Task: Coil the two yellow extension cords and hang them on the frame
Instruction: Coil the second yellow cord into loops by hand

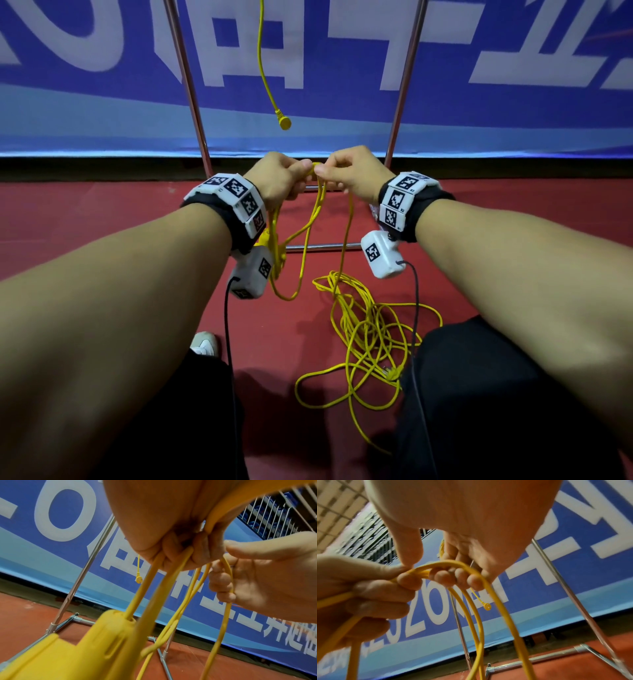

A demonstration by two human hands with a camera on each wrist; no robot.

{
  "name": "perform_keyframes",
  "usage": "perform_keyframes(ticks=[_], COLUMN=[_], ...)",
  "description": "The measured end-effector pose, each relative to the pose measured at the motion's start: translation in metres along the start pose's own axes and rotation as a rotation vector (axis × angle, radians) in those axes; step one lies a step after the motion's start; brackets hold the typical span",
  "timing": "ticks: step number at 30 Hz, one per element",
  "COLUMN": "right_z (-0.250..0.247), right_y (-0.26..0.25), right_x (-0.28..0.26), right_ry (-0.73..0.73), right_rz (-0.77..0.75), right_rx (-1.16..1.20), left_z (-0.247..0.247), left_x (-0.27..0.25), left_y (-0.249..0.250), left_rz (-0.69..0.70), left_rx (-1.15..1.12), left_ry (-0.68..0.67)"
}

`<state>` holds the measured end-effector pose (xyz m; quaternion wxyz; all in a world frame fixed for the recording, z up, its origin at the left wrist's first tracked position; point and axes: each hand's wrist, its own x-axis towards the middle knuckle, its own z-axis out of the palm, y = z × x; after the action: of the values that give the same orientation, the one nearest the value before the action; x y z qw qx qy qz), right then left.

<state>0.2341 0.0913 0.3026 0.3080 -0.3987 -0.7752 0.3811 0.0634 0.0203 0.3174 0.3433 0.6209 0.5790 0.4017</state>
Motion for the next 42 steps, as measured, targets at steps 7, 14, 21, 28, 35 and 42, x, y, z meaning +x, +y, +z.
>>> perform_keyframes(ticks=[7,14,21,28,35,42], right_z=[0.007,-0.024,-0.005,0.013,0.012,0.016], right_y=[0.017,0.014,-0.001,-0.002,0.003,0.008], right_x=[-0.017,0.003,0.003,0.002,-0.003,0.007], right_ry=[-0.19,0.365,0.183,0.195,0.017,0.226], right_rz=[0.409,0.038,-0.055,0.034,0.137,0.331], right_rx=[0.213,0.048,-0.149,-0.215,-0.088,-0.685], left_z=[-0.005,-0.011,-0.008,-0.006,-0.002,0.007], left_x=[0.005,-0.003,-0.004,-0.003,0.002,0.001], left_y=[-0.005,-0.001,-0.007,-0.01,0.0,0.004], left_rz=[-0.006,-0.044,-0.078,-0.079,-0.028,-0.005], left_rx=[-0.061,-0.004,0.103,0.103,0.042,0.083], left_ry=[0.131,0.069,-0.018,-0.011,0.116,0.033])
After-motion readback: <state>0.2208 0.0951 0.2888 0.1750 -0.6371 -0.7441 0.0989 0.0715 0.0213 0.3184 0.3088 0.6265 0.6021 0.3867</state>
